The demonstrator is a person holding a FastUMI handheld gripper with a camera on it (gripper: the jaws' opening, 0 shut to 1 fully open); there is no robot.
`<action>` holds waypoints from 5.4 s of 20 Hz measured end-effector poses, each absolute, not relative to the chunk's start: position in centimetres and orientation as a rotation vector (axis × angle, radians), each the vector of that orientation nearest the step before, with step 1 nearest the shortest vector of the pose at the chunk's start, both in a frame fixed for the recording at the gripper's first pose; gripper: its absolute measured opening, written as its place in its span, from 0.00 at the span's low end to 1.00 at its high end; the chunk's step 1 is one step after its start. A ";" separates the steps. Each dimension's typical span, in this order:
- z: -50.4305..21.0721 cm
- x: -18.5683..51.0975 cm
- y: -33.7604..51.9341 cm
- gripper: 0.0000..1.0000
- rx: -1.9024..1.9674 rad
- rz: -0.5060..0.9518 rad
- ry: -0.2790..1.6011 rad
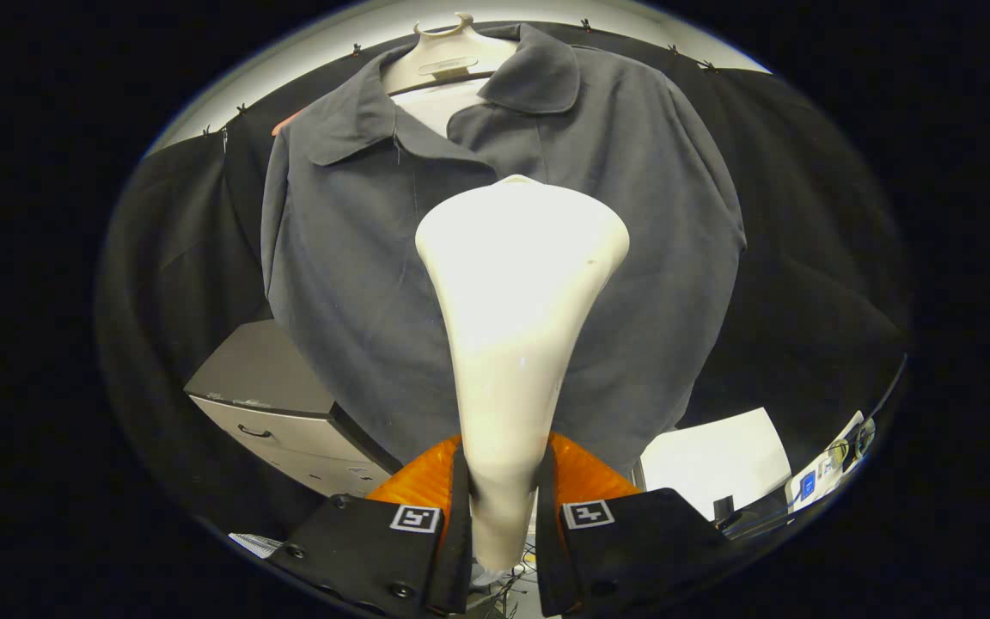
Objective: Iron the clothes twice with a garment steamer, once on the left side and once on the right side.
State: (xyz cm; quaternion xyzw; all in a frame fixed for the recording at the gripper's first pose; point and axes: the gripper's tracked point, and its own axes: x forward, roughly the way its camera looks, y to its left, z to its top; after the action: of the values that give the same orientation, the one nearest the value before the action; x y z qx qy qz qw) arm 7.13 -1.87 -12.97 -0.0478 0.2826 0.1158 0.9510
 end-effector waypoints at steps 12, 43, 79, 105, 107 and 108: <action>-6.8 12.0 -5.3 0.38 -0.099 0.186 0.461; -17.6 12.2 -8.9 0.38 -0.053 0.155 0.677; -37.4 7.8 -14.7 0.38 0.002 0.080 1.031; -43.6 2.0 -16.5 0.38 0.025 -0.010 1.147; -42.3 1.3 -16.2 0.38 0.050 -0.023 1.130; -41.2 1.1 -15.6 0.39 0.072 -0.027 1.109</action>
State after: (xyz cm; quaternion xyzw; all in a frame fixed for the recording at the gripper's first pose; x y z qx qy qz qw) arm 1.14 -15.59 -41.16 0.0339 0.5265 -0.0127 0.8494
